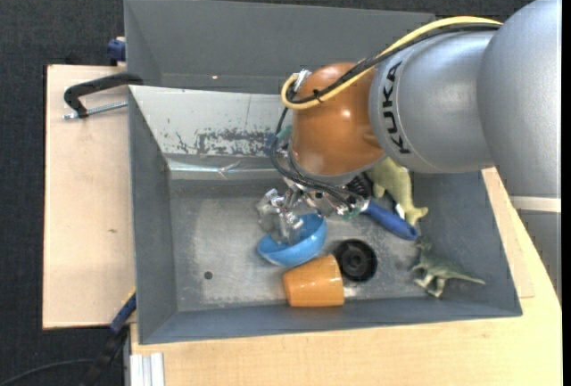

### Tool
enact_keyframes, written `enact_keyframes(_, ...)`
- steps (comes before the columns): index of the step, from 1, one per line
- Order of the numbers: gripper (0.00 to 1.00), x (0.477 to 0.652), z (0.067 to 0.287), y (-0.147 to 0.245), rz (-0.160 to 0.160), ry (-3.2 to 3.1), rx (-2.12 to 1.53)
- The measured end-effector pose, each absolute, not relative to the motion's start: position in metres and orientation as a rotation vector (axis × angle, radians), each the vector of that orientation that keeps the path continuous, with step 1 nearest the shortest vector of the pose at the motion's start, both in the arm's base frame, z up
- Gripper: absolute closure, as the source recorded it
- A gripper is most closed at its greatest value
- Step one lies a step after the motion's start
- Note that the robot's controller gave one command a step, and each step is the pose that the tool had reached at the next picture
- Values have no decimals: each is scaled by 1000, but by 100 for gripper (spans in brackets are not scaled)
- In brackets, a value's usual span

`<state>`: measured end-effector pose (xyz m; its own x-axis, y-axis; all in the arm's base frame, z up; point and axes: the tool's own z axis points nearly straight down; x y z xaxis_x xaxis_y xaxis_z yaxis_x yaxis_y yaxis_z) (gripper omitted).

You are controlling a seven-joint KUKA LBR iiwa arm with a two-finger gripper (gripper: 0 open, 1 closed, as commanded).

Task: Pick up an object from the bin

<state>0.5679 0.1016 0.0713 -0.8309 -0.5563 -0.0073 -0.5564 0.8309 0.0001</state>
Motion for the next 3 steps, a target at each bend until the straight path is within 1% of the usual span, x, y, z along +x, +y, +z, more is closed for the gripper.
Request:
enact_keyframes(1, 0, 568, 71, 102, 4, 2999, -911)
enact_keyframes(2, 100, 568, 71, 102, 3, 3000, -911)
enact_keyframes(3, 0, 568, 71, 102, 4, 3000, -911)
